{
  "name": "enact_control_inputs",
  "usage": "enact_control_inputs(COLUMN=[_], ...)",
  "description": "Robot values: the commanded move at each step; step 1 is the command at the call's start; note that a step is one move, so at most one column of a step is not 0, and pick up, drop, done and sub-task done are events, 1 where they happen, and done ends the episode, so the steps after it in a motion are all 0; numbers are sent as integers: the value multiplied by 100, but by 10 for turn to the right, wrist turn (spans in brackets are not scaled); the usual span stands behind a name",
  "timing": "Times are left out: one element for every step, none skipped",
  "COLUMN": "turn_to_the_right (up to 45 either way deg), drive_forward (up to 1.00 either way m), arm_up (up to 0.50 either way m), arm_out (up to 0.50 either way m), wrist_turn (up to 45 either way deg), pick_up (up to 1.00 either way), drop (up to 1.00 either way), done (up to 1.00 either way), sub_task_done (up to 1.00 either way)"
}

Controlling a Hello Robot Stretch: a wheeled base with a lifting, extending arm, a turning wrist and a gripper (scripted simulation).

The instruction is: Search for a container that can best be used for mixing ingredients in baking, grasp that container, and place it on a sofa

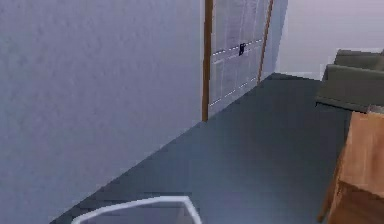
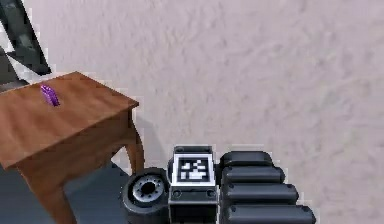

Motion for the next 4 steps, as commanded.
enact_control_inputs(turn_to_the_right=[-30, 0, 330, 0], drive_forward=[0, 70, 0, 100], arm_up=[0, 0, 0, 0], arm_out=[0, 0, 0, 0], wrist_turn=[0, 0, 0, 0], pick_up=[0, 0, 0, 0], drop=[0, 0, 0, 0], done=[0, 0, 0, 0], sub_task_done=[0, 0, 0, 0])
